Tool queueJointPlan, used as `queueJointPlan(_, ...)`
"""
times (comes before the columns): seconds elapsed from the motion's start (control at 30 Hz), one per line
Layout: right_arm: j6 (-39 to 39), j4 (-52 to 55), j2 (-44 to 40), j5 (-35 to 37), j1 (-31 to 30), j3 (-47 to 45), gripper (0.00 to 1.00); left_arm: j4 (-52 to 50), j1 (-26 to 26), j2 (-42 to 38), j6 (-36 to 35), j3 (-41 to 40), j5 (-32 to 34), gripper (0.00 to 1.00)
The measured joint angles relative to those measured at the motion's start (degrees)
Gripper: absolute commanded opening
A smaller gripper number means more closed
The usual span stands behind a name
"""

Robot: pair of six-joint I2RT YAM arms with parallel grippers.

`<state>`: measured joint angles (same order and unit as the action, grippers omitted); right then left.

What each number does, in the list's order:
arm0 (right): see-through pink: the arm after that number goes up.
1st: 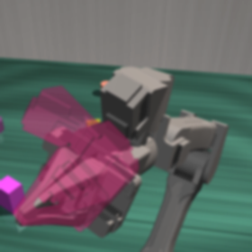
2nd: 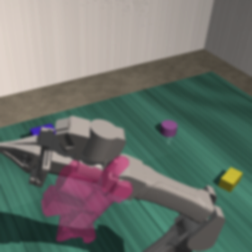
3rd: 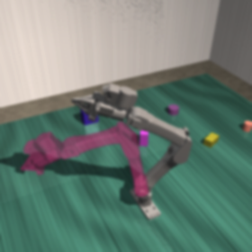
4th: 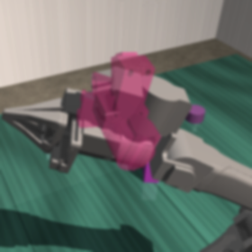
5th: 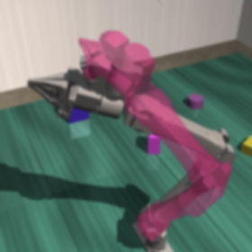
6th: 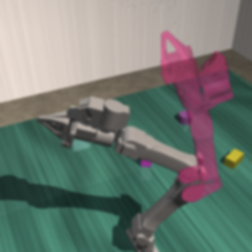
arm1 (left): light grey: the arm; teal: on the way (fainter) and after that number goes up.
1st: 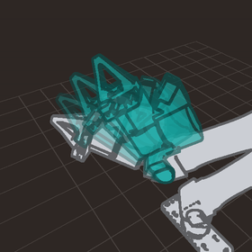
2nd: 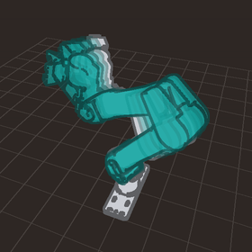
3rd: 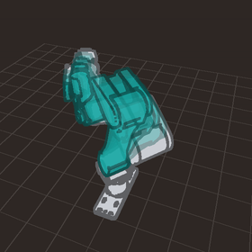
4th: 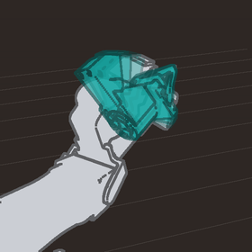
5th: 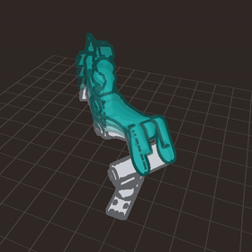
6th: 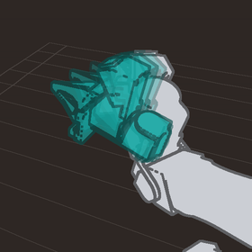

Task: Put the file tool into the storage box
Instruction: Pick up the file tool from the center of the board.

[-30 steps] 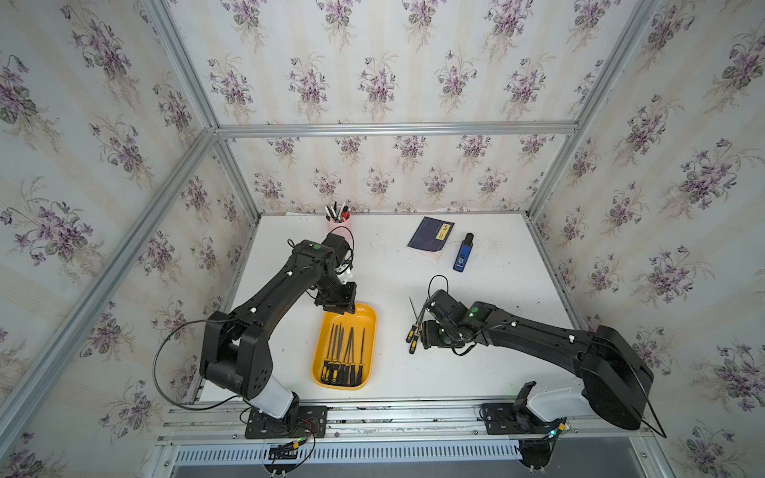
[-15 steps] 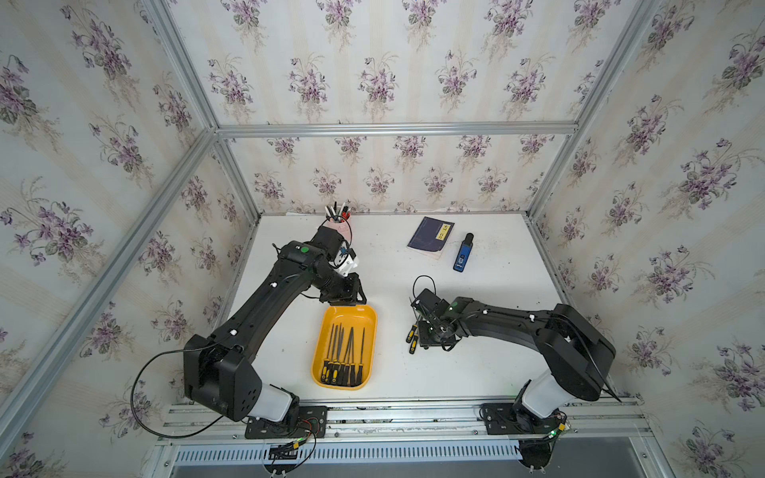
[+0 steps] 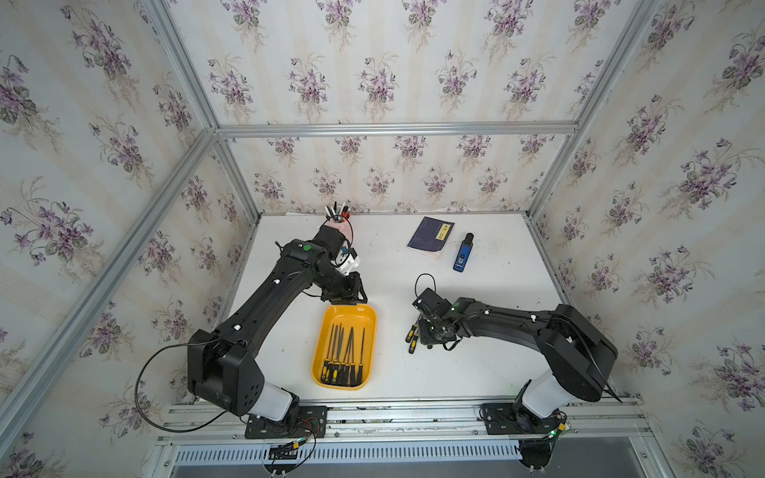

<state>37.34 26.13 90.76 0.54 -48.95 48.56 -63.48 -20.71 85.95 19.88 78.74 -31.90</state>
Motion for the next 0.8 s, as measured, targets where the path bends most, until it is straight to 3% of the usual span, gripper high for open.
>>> queueJointPlan(0.27, -0.3, -1.5, -14.5, -2.3, -0.1, -4.2, 0.09, 2.2, 0.1, 1.1, 0.9, 1.7, -3.7, 0.4)
queueJointPlan(0.47, 0.3, -4.8, -28.4, -5.4, -0.1, -7.3, 0.11, 13.8, -0.3, 1.0, 9.9, -0.3, -12.9, 0.45)
queueJointPlan(0.63, 1.6, -6.1, -31.0, -7.5, -0.1, -7.8, 0.08, 24.2, -3.3, 2.3, 18.0, 0.8, -17.5, 0.49)
queueJointPlan(0.8, 1.9, -6.6, -30.5, -8.5, -0.1, -7.8, 0.07, 24.6, -7.6, 7.7, 20.7, 8.5, -17.4, 0.49)
